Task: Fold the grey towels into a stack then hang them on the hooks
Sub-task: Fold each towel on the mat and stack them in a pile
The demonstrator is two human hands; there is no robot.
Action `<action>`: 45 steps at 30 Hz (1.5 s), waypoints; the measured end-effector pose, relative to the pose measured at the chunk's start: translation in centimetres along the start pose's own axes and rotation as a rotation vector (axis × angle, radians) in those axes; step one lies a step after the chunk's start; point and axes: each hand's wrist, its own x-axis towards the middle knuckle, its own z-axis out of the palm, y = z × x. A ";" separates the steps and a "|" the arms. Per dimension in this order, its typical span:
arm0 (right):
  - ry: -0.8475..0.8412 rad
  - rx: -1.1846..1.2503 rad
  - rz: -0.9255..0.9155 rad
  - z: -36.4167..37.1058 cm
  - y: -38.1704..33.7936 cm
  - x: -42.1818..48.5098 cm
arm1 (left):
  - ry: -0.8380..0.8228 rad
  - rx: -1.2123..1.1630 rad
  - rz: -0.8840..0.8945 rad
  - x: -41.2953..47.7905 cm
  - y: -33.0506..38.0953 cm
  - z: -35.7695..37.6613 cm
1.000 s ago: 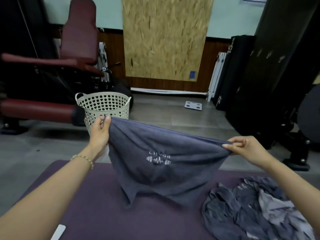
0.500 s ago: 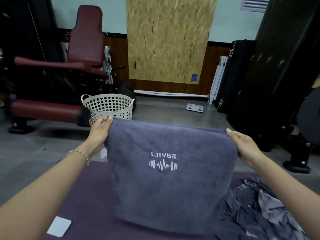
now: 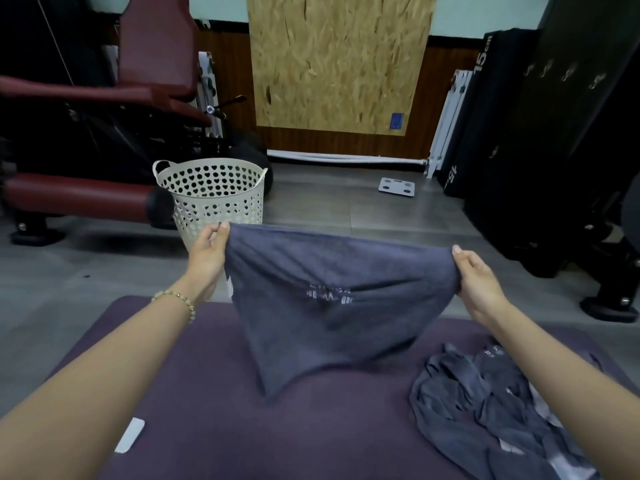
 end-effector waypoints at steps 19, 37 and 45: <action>-0.186 -0.434 0.537 -0.5 25.6 -7.5 | -0.290 0.594 -0.504 -7.2 -25.0 -5.3; 0.034 -0.556 0.353 0.4 41.8 2.4 | -0.229 0.604 -0.406 0.6 -43.0 -0.8; 0.125 -0.418 0.491 0.1 45.7 1.4 | -0.285 0.559 -0.669 -0.2 -45.7 -2.6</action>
